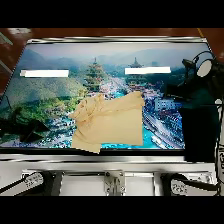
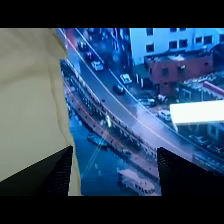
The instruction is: Fold the shirts.
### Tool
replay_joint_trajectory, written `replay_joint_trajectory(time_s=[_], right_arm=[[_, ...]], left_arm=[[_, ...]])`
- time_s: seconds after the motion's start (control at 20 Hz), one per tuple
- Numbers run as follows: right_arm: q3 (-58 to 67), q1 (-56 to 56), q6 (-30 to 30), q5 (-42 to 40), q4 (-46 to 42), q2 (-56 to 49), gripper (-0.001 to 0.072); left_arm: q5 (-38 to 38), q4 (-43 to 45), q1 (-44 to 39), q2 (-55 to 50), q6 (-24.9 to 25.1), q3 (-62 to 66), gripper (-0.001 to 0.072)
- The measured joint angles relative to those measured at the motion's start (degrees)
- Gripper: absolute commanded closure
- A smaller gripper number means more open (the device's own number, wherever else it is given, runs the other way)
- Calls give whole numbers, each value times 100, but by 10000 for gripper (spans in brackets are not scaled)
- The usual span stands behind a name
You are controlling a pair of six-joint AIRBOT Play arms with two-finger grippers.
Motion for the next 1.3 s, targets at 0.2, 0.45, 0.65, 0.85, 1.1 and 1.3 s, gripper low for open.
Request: replay_joint_trajectory(time_s=[0.2,0.45,0.65,0.85,1.1,1.3], right_arm=[[-577,-144,-354,142,667,31,75],[-973,-24,-498,-17,933,37,75],[-1071,35,-525,-70,1003,37,75],[-1132,48,-540,-70,1019,37,74],[-1873,48,-586,57,1283,37,73],[-2793,90,-649,-328,1886,37,74]], left_arm=[[476,-264,-435,-11,269,-942,-4],[1172,-686,-1497,-136,350,-1309,70],[1561,-1333,-2225,-396,345,-1373,70],[1904,-1552,-2771,-776,352,-1390,637],[1884,-1657,-3027,-929,514,-1379,665],[1799,-1659,-3073,-903,656,-1381,665]])
